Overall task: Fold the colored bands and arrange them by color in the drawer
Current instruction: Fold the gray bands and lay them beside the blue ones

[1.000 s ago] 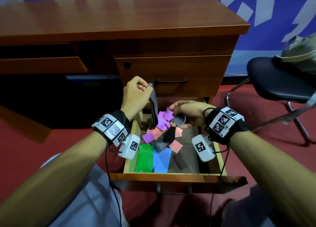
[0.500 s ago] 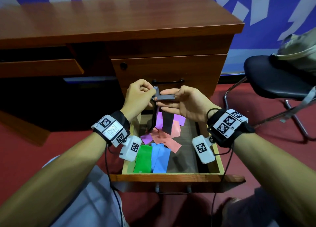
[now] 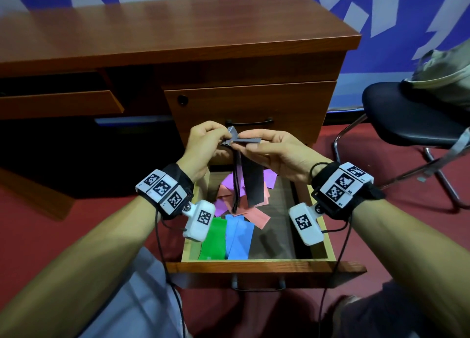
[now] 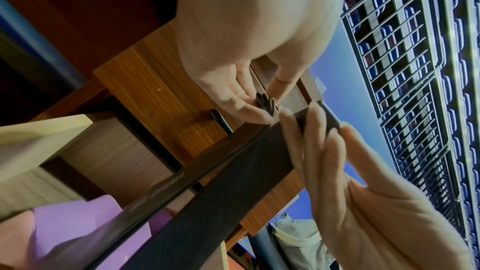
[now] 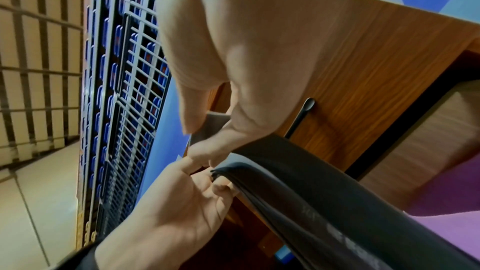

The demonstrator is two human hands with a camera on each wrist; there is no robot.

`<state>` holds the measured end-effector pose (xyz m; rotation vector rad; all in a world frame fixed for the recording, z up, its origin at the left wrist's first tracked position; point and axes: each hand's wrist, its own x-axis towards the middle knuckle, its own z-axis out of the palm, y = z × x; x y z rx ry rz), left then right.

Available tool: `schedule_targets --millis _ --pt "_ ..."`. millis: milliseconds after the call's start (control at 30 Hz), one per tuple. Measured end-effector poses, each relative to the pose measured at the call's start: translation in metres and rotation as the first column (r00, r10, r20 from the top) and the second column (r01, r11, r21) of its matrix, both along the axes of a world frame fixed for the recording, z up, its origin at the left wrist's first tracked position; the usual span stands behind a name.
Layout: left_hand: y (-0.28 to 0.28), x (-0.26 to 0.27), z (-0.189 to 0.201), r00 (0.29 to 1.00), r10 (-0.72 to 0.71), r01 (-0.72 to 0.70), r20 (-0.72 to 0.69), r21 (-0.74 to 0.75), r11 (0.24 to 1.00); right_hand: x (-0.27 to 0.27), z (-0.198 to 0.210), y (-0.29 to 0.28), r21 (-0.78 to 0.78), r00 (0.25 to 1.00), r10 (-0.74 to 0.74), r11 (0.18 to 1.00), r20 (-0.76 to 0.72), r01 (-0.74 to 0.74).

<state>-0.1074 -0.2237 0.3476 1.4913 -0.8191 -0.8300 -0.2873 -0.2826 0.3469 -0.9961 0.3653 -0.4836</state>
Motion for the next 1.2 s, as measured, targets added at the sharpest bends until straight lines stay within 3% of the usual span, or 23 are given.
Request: schedule_targets --millis 167,367,500,567,700,867,1067,1133,1200 --pt "0.001 0.001 0.002 1.0 -0.02 0.02 -0.005 0.003 1.0 0.004 -0.007 -0.003 -0.207 0.962 -0.199 0.965 -0.185 0.16" --pt "0.006 0.002 0.006 0.97 -0.232 0.239 -0.077 0.101 0.966 0.008 -0.016 -0.006 -0.341 0.976 -0.104 0.939 -0.192 0.033" --pt "0.007 0.002 0.003 0.955 -0.262 0.28 -0.138 0.132 0.951 0.013 -0.022 -0.005 -0.453 0.949 -0.148 0.891 -0.277 0.007" --pt "0.006 0.004 0.002 0.95 -0.266 0.289 -0.161 0.14 0.947 0.013 -0.025 -0.007 -0.547 0.925 -0.183 0.837 -0.332 -0.03" --pt "0.006 0.003 0.0 0.943 -0.302 0.321 -0.139 0.139 0.937 0.01 -0.028 -0.007 -0.756 0.827 -0.366 0.647 -0.427 -0.104" --pt "0.007 -0.001 -0.004 0.941 -0.316 0.329 -0.122 0.11 0.938 0.01 -0.023 -0.001 -0.835 0.793 -0.454 0.536 -0.407 -0.122" --pt "0.006 -0.005 -0.008 0.947 -0.3 0.311 -0.118 0.097 0.945 0.013 -0.028 -0.001 -0.851 0.797 -0.482 0.519 -0.364 -0.075" --pt "0.006 -0.007 -0.008 0.945 -0.287 0.303 -0.158 0.09 0.949 0.016 -0.03 -0.002 -0.83 0.811 -0.489 0.557 -0.322 0.006" --pt "0.006 -0.008 -0.007 0.939 -0.274 0.295 -0.209 0.074 0.953 0.02 -0.031 -0.001 -0.753 0.833 -0.474 0.648 -0.286 0.111"
